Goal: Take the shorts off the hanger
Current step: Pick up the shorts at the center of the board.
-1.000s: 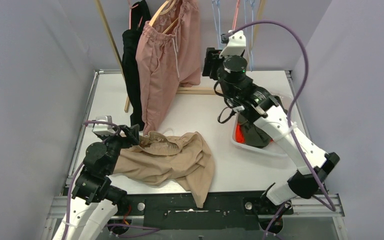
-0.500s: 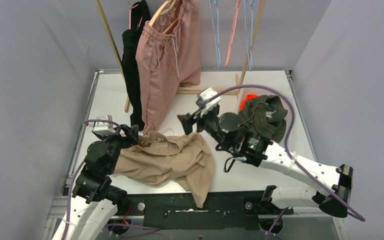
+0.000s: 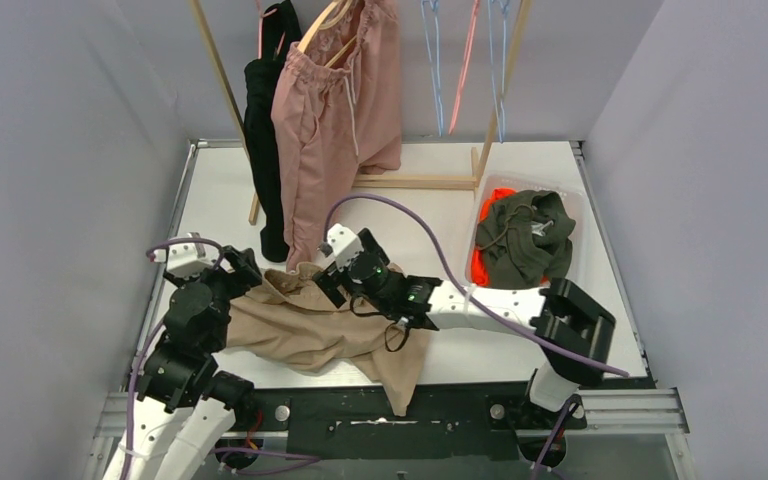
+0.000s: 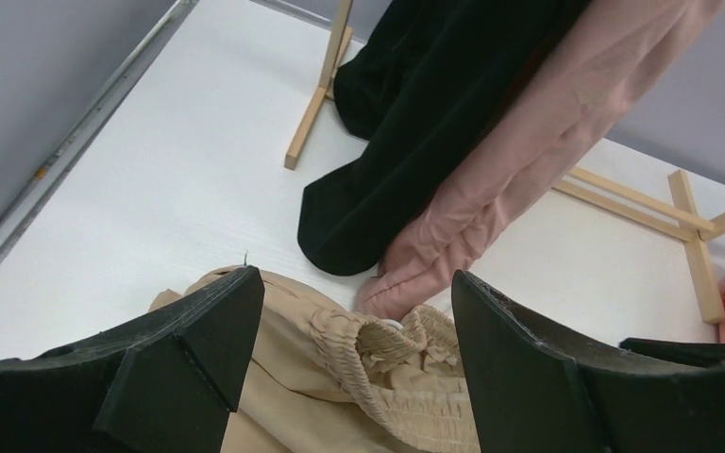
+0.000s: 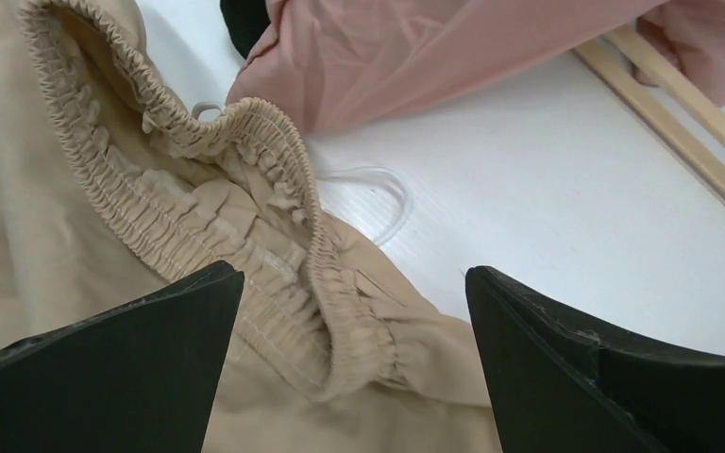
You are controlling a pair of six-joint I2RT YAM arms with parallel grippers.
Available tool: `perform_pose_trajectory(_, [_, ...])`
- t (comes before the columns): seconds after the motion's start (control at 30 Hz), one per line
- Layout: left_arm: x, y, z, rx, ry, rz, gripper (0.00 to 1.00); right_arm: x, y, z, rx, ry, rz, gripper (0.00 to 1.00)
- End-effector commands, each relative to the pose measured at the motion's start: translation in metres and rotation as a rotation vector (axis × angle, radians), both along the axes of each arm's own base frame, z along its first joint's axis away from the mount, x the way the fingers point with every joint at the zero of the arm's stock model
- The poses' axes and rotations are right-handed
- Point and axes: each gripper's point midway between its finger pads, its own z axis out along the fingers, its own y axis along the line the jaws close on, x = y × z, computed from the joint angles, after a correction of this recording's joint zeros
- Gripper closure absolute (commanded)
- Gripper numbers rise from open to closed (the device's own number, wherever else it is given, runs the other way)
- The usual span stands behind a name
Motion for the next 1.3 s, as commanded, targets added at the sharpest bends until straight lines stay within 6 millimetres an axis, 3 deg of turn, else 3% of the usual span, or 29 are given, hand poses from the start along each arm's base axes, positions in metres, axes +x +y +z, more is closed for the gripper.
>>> perform_pose_trajectory(0.0, [-0.010, 0.018, 0.040, -0.058, -0.089, 0.091, 0.27, 0.004, 0.047, 0.027, 0.141, -0.002, 0.084, 0.06])
perform_pose_trajectory(0.03, [-0.011, 0.019, 0.041, -0.059, -0.091, 0.097, 0.27, -0.003, 0.058, 0.025, 0.157, 0.022, 0.145, 0.00])
perform_pose_trajectory(0.5, [-0.010, 0.019, 0.041, -0.057, -0.091, 0.093, 0.27, -0.006, 0.104, -0.018, 0.168, 0.178, 0.261, 0.02])
perform_pose_trajectory(0.7, [-0.010, 0.017, 0.040, -0.054, -0.089, 0.082, 0.27, -0.003, 0.099, -0.047, 0.042, 0.194, 0.233, 0.02])
perform_pose_trajectory(1.0, [-0.008, 0.014, 0.037, -0.047, -0.086, 0.064, 0.27, -0.036, 0.105, -0.082, 0.006, 0.326, 0.405, 0.02])
perform_pose_trajectory(1.07, [-0.007, 0.012, 0.037, -0.044, -0.086, 0.057, 0.27, -0.039, 0.106, -0.083, 0.001, 0.342, 0.420, 0.03])
perform_pose_trajectory(1.17, [-0.006, 0.011, 0.036, -0.043, -0.086, 0.051, 0.27, -0.034, 0.105, -0.076, 0.008, 0.333, 0.399, 0.13])
perform_pose_trajectory(1.27, [-0.006, 0.011, 0.036, -0.042, -0.086, 0.050, 0.27, -0.029, 0.102, -0.054, 0.048, 0.302, 0.367, 0.27])
